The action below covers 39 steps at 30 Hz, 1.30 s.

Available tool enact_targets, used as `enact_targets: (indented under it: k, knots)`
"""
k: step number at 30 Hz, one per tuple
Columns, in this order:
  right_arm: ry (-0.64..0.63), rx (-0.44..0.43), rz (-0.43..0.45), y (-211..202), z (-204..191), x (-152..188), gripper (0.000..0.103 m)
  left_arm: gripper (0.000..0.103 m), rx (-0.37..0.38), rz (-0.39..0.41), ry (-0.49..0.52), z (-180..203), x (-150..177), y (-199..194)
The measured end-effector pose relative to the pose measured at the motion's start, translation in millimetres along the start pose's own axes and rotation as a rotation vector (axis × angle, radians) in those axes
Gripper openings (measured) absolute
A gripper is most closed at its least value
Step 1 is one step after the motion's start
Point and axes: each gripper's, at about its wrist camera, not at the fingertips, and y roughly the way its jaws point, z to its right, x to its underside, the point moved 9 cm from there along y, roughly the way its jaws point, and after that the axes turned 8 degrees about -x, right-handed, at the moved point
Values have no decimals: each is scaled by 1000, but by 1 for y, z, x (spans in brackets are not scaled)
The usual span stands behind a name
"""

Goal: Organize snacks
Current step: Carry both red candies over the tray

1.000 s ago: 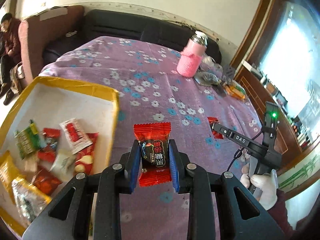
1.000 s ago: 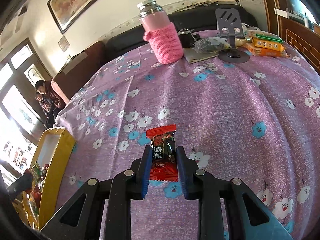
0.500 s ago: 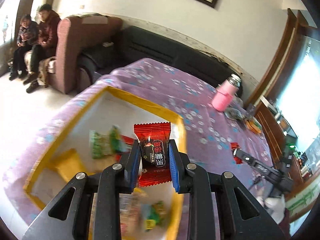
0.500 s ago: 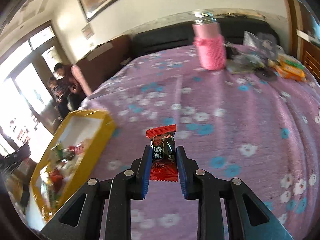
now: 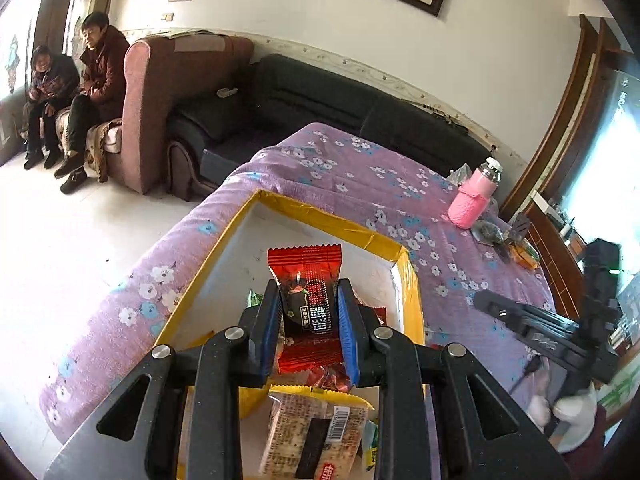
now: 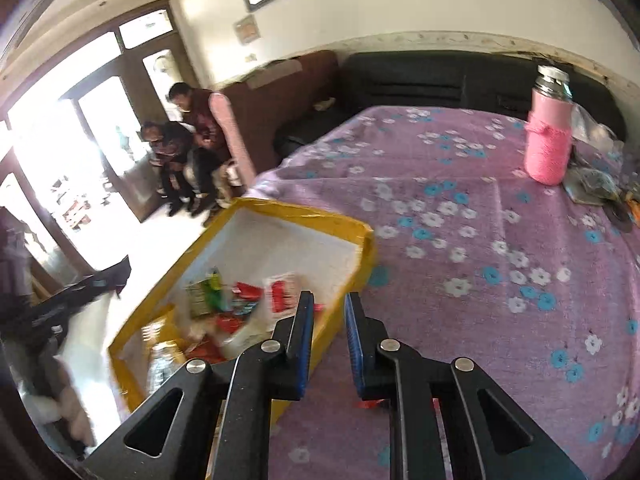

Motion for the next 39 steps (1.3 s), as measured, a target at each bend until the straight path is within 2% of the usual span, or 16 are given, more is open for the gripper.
enact_targets:
  k: [2, 4, 7, 8, 9, 11, 19, 24, 26, 29, 31, 32, 39]
  knots:
    - [-10, 24, -73, 13, 15, 14, 32, 24, 24, -6, -16, -4, 4, -1]
    - [-28, 60, -144, 27, 35, 34, 34, 24, 44, -18, -36, -8, 9, 0]
    - [-54, 70, -222, 44, 55, 62, 34, 24, 66, -33, -58, -9, 16, 1]
    - [-59, 66, -233, 47, 58, 67, 38, 24, 68, -35, -60, -9, 18, 1]
    - [-61, 53, -218, 47, 58, 69, 42, 24, 70, -39, -61, -8, 21, 0]
    - [-66, 43, -221, 46, 55, 72, 43, 24, 75, -44, -65, -6, 25, -2]
    - [-166, 21, -246, 43, 23, 93, 44, 24, 82, -53, -75, 0, 34, -6]
    - [-187, -8, -262, 37, 12, 105, 61, 24, 88, -54, -63, 5, 38, -10]
    - [-201, -14, -263, 35, 10, 111, 62, 24, 90, -58, -61, 7, 39, -9]
    - [-213, 8, -258, 34, 10, 113, 57, 24, 94, -66, -60, 9, 43, -7]
    - [-206, 45, -249, 32, 15, 112, 38, 24, 96, -71, -56, 11, 45, -6]
    - [-204, 62, -247, 31, 17, 111, 26, 24, 96, -71, -54, 12, 46, -6]
    - [-138, 68, -194, 14, 21, 94, 25, 24, 76, -72, -40, 6, 42, -4]
